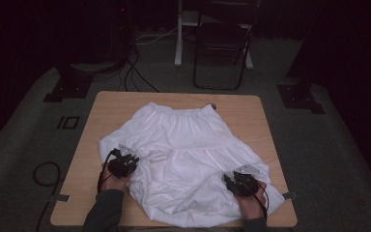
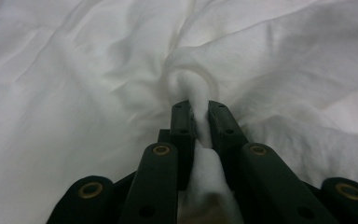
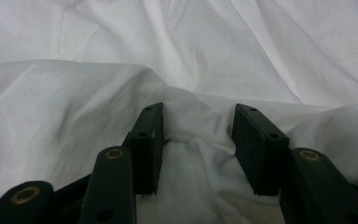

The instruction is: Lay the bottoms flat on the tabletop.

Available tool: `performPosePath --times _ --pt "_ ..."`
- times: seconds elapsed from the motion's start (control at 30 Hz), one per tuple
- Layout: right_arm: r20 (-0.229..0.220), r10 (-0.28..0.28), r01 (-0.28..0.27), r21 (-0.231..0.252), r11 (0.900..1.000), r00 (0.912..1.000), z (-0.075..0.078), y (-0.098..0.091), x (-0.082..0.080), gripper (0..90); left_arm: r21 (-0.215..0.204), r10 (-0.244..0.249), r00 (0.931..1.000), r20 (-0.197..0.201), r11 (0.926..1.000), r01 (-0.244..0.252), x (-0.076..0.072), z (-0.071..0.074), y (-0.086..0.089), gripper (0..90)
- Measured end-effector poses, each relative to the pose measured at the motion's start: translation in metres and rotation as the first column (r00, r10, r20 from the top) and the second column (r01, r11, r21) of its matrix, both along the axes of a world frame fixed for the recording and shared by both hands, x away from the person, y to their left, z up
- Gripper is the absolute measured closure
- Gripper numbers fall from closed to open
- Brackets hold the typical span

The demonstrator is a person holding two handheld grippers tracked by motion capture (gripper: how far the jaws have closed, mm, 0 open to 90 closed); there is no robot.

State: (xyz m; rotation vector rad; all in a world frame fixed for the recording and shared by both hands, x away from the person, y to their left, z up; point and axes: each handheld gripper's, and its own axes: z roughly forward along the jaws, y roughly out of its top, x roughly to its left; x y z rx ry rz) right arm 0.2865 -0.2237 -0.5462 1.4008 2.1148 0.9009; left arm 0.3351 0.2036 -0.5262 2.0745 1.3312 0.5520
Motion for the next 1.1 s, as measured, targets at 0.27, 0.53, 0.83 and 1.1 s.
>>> performPosePath --times 0.27,0.53,0.83,1.1 --pt "-0.001 -0.002 0.002 0.000 1.0000 1.0000 0.000 0.000 0.000 54.1 0.014 0.044 0.9990 -0.001 0.9989 -0.044 -0.024 0.000 0.025 81.9" --pt "-0.005 -0.013 0.013 0.003 0.9999 0.9999 0.001 -0.002 0.001 56.8 0.008 0.110 0.9939 0.008 0.9939 -0.110 -0.048 0.002 0.054 81.8" --pt "-0.005 -0.017 0.017 0.002 0.9999 0.9998 0.001 -0.002 0.002 57.0 -0.025 0.181 0.9833 0.017 0.9833 -0.180 -0.065 0.004 0.081 77.6" --pt "-0.004 -0.016 0.016 0.002 0.9999 0.9999 0.001 -0.002 0.002 57.0 -0.034 0.149 0.9849 0.089 0.9887 -0.146 -0.061 0.034 0.067 60.5"
